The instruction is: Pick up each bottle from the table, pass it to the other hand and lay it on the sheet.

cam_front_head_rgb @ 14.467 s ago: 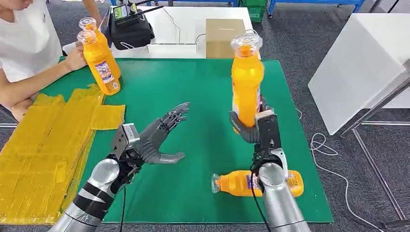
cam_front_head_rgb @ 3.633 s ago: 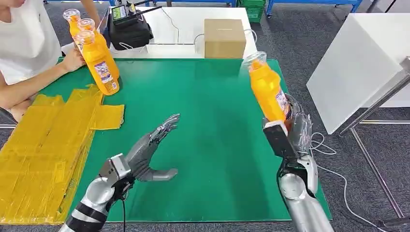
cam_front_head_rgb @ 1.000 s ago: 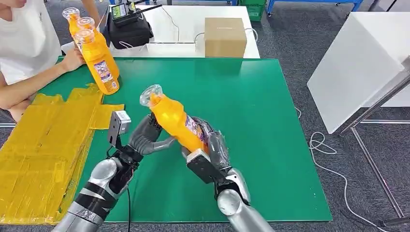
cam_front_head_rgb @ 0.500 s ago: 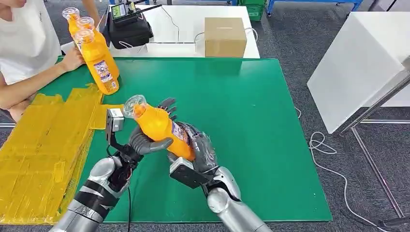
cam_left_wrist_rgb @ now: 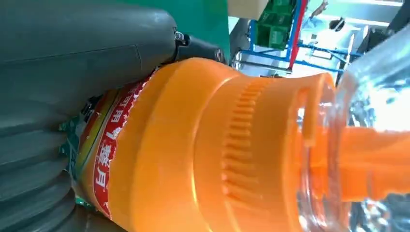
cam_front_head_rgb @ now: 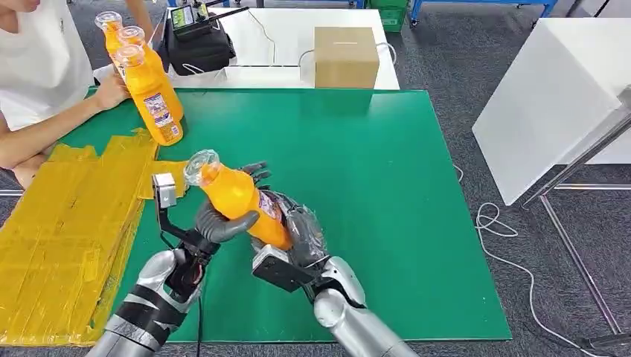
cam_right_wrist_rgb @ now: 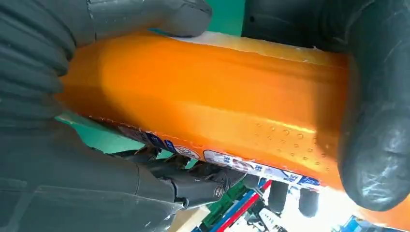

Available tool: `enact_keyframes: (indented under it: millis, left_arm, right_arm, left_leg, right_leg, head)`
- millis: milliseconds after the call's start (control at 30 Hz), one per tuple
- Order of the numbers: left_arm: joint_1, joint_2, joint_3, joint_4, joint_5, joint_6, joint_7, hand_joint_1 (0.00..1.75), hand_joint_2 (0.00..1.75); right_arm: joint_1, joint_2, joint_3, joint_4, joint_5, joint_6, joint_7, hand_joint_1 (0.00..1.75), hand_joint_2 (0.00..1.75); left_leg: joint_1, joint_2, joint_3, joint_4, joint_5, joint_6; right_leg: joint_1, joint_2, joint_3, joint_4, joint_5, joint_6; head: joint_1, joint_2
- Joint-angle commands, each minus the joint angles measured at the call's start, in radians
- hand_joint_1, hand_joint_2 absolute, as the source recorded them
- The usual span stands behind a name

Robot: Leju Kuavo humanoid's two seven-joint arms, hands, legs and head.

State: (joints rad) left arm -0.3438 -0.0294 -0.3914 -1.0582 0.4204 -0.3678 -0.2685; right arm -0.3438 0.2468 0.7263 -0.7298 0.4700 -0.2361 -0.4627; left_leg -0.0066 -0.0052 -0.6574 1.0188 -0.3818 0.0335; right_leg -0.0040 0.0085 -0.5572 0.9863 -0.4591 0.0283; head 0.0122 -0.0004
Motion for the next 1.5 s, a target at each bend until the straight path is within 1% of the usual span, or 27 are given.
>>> enact_keyframes:
  millis: [33, 100, 267, 300, 333, 367, 400, 500, 533, 600, 633, 733, 767, 800, 833, 867, 900, 967, 1067, 1100, 1300, 1333, 1367, 1400, 1433, 1467, 1500]
  left_arm:
    - [-0.016, -0.042, 0.037, -0.030, 0.003, 0.019, -0.005, 1.75, 1.75]
    - [-0.016, -0.042, 0.037, -0.030, 0.003, 0.019, -0.005, 1.75, 1.75]
    - [0.012, -0.055, 0.073, -0.080, 0.014, 0.021, -0.036, 1.75, 1.75]
    - [0.023, -0.066, 0.100, -0.104, -0.004, 0.085, -0.057, 1.75, 1.75]
    - [0.034, -0.080, 0.128, -0.129, -0.016, 0.144, -0.082, 1.75, 1.75]
    - [0.046, -0.089, 0.157, -0.186, -0.035, 0.206, -0.112, 1.75, 1.75]
    - [0.047, -0.084, 0.161, -0.206, -0.033, 0.213, -0.097, 1.75, 1.75]
    - [0.046, -0.081, 0.162, -0.216, -0.030, 0.214, -0.088, 1.75, 1.75]
    - [0.046, -0.081, 0.162, -0.216, -0.030, 0.214, -0.088, 1.75, 1.75]
    - [0.041, -0.072, 0.179, -0.242, -0.173, 0.378, -0.180, 1.75, 1.75]
    - [0.030, -0.042, 0.180, -0.258, -0.308, 0.496, -0.201, 1.75, 1.75]
    - [0.015, 0.026, 0.199, -0.260, -0.596, 0.681, -0.178, 1.75, 1.75]
    - [0.013, 0.049, 0.210, -0.249, -0.773, 0.774, -0.151, 1.75, 1.75]
    - [0.012, 0.056, 0.213, -0.247, -0.815, 0.793, -0.144, 1.75, 1.75]
    - [-0.002, 0.091, 0.209, -0.211, -1.092, 0.897, -0.053, 1.75, 1.75]
    - [-0.009, 0.109, 0.206, -0.195, -1.207, 0.917, -0.009, 1.75, 1.75]
    - [-0.027, 0.152, 0.196, -0.157, -1.464, 0.949, 0.098, 1.75, 1.75]
    - [-0.037, 0.169, 0.204, -0.133, -1.506, 0.944, 0.108, 1.75, 1.75]
    - [-0.038, 0.165, 0.207, -0.127, -1.507, 0.946, 0.101, 1.75, 1.75]
    - [-0.038, 0.165, 0.207, -0.127, -1.507, 0.946, 0.101, 1.75, 1.75]
    - [-0.038, 0.162, 0.206, -0.129, -1.508, 0.946, 0.101, 1.75, 1.75]
    - [-0.102, 0.270, 0.132, -0.018, -1.913, 0.818, 0.304, 1.75, 1.75]
    - [-0.120, 0.283, 0.123, 0.016, -1.937, 0.791, 0.312, 1.75, 1.75]
    - [-0.161, 0.309, 0.084, 0.086, -1.990, 0.708, 0.319, 1.75, 1.75]
    - [-0.185, 0.321, 0.069, 0.124, -1.990, 0.681, 0.318, 1.75, 1.75]
    - [-0.219, 0.333, 0.037, 0.192, -1.991, 0.642, 0.310, 1.75, 1.75]
    - [-0.239, 0.340, 0.027, 0.240, -1.982, 0.623, 0.298, 1.75, 1.75]
  right_arm:
    - [0.018, -0.051, 0.055, 0.000, 0.008, 0.004, 0.009, 1.75, 1.75]
    - [0.018, -0.051, 0.055, 0.000, 0.008, 0.004, 0.009, 1.75, 1.75]
    - [0.051, -0.062, 0.003, -0.083, -0.006, -0.011, 0.013, 1.75, 1.75]
    - [0.067, -0.066, -0.019, -0.120, -0.016, -0.016, 0.017, 0.33, 1.75]
    - [0.081, -0.068, -0.042, -0.152, -0.036, -0.014, 0.020, 0.00, 1.75]
    - [0.103, -0.080, -0.077, -0.222, -0.085, 0.018, 0.023, 0.00, 1.75]
    - [0.108, -0.090, -0.080, -0.251, -0.087, 0.032, 0.038, 0.00, 1.75]
    - [0.110, -0.095, -0.080, -0.264, -0.087, 0.037, 0.043, 0.00, 1.75]
    - [0.110, -0.095, -0.080, -0.264, -0.087, 0.037, 0.043, 0.00, 1.75]
    - [0.132, -0.101, -0.121, -0.329, -0.120, 0.029, 0.032, 0.00, 1.75]
    - [0.161, -0.122, -0.152, -0.422, -0.156, 0.035, 0.039, 0.00, 1.75]
    - [0.247, -0.187, -0.229, -0.668, -0.220, 0.079, 0.072, 0.00, 1.75]
    - [0.281, -0.200, -0.267, -0.745, -0.233, 0.095, 0.077, 0.00, 1.75]
    - [0.292, -0.205, -0.280, -0.768, -0.237, 0.100, 0.077, 0.00, 1.75]
    - [0.322, -0.213, -0.315, -0.825, -0.244, 0.111, 0.072, 0.00, 1.75]
    - [0.332, -0.216, -0.329, -0.845, -0.243, 0.113, 0.070, 0.00, 1.75]
    - [0.346, -0.223, -0.350, -0.873, -0.243, 0.117, 0.068, 0.00, 1.75]
    - [0.355, -0.225, -0.365, -0.888, -0.244, 0.123, 0.067, 0.00, 1.75]
    - [0.352, -0.219, -0.366, -0.876, -0.242, 0.127, 0.066, 0.00, 1.75]
    - [0.352, -0.219, -0.366, -0.876, -0.242, 0.127, 0.066, 0.00, 1.75]
    - [0.351, -0.217, -0.363, -0.872, -0.242, 0.127, 0.065, 0.00, 1.75]
    - [0.368, -0.223, -0.411, -0.905, -0.280, 0.139, 0.057, 0.00, 1.75]
    - [0.372, -0.225, -0.422, -0.914, -0.285, 0.146, 0.057, 0.00, 1.75]
    - [0.379, -0.226, -0.436, -0.926, -0.321, 0.180, 0.059, 0.00, 1.75]
    - [0.381, -0.229, -0.446, -0.931, -0.344, 0.206, 0.064, 0.00, 1.75]
    - [0.383, -0.236, -0.455, -0.932, -0.376, 0.246, 0.078, 0.00, 1.75]
    - [0.385, -0.239, -0.469, -0.931, -0.389, 0.260, 0.080, 0.00, 1.75]
  left_leg:
    - [0.001, -0.004, 0.006, -0.001, -0.002, -0.003]
    - [0.001, -0.003, 0.002, 0.000, -0.001, -0.002]
    - [0.000, -0.003, 0.002, 0.000, -0.001, -0.002]
    - [0.001, -0.003, 0.003, 0.000, -0.001, -0.002]
    - [0.001, -0.002, 0.003, 0.000, -0.001, -0.002]
    - [0.001, -0.002, 0.001, 0.000, -0.001, -0.001]
    - [0.001, -0.002, 0.002, 0.000, -0.001, -0.002]
    - [0.000, -0.003, 0.003, 0.001, -0.002, -0.002]
    - [0.000, -0.002, 0.000, 0.000, -0.001, -0.001]
    - [0.000, -0.001, 0.003, 0.000, -0.002, -0.002]
    - [0.000, -0.001, 0.000, 0.000, -0.001, -0.001]
    - [0.000, -0.003, 0.001, 0.001, -0.002, -0.003]
    - [0.000, -0.001, 0.001, 0.001, -0.002, -0.002]
    - [0.000, -0.002, 0.001, 0.000, -0.001, -0.002]
    - [0.000, -0.003, 0.001, 0.000, -0.001, -0.002]
    - [0.000, -0.003, 0.001, 0.000, -0.001, -0.002]
    - [0.000, -0.004, 0.001, 0.000, -0.001, -0.002]
    - [0.000, -0.004, 0.004, 0.000, -0.002, -0.003]
    - [0.000, -0.003, 0.000, 0.000, 0.000, -0.001]
    - [0.000, -0.003, 0.003, -0.001, -0.001, -0.002]
    - [0.000, -0.002, 0.003, 0.000, -0.002, -0.002]
    - [0.000, -0.001, 0.003, 0.000, -0.002, -0.002]
    - [0.000, -0.001, 0.001, 0.000, -0.001, -0.002]
    - [0.000, -0.002, 0.001, 0.000, -0.001, -0.002]
    - [0.000, -0.002, 0.001, 0.000, 0.000, -0.002]
    - [0.000, -0.003, 0.004, -0.001, -0.001, -0.003]
    - [0.000, -0.004, 0.002, -0.001, 0.000, -0.002]
  right_leg:
    - [0.001, -0.005, 0.008, -0.002, -0.003, 0.000]
    - [0.001, -0.004, 0.003, -0.001, -0.001, 0.000]
    - [0.000, -0.004, 0.003, -0.001, -0.002, 0.000]
    - [0.001, -0.004, 0.004, -0.001, -0.002, 0.000]
    - [0.001, -0.004, 0.003, -0.001, -0.002, 0.000]
    - [0.000, -0.003, 0.002, -0.001, -0.001, 0.000]
    - [0.001, -0.004, 0.003, -0.001, -0.002, 0.000]
    - [0.000, -0.004, 0.004, 0.000, -0.003, 0.000]
    - [0.000, -0.002, 0.001, 0.000, -0.001, 0.000]
    - [0.000, -0.002, 0.004, -0.001, -0.002, 0.000]
    - [0.000, -0.001, 0.001, -0.001, 0.000, 0.000]
    - [0.000, -0.004, 0.003, 0.001, -0.003, -0.001]
    - [0.000, -0.001, 0.002, 0.000, -0.002, 0.000]
    - [0.000, -0.003, 0.003, 0.000, -0.002, 0.000]
    - [0.000, -0.004, 0.003, 0.000, -0.002, -0.001]
    - [0.000, -0.003, 0.002, 0.000, -0.002, 0.000]
    - [0.000, -0.005, 0.003, 0.000, -0.002, -0.001]
    - [0.000, -0.005, 0.006, 0.000, -0.003, -0.001]
    - [0.000, -0.003, 0.000, 0.000, -0.001, 0.000]
    - [0.000, -0.003, 0.004, -0.001, -0.002, -0.001]
    - [0.000, -0.003, 0.004, -0.001, -0.002, -0.001]
    - [0.000, -0.003, 0.004, -0.001, -0.002, -0.001]
    - [0.000, -0.002, 0.002, -0.001, -0.001, 0.000]
    - [0.000, -0.003, 0.002, 0.000, -0.001, -0.001]
    - [0.000, -0.003, -0.002, 0.000, -0.001, -0.001]
    - [0.000, -0.004, 0.001, -0.001, -0.002, -0.001]
    - [0.000, -0.005, -0.003, 0.000, -0.001, -0.001]
  head:
    - [0.000, 0.000]
    - [0.000, 0.000]
    - [0.000, 0.000]
    - [0.000, 0.000]
    - [0.001, 0.000]
    - [0.000, 0.000]
    - [0.000, 0.000]
    - [0.001, 0.000]
    - [0.000, 0.000]
    - [0.000, 0.000]
    - [0.000, 0.000]
    - [0.000, 0.000]
    - [0.000, 0.000]
    - [0.000, 0.000]
    - [0.000, 0.000]
    - [0.000, 0.000]
    - [0.001, 0.000]
    - [0.001, 0.000]
    - [0.001, 0.000]
    - [0.000, 0.000]
    - [0.000, 0.000]
    - [0.000, 0.000]
    - [0.000, 0.000]
    - [0.001, 0.000]
    - [0.001, 0.000]
    - [0.001, 0.000]
    - [0.001, 0.000]
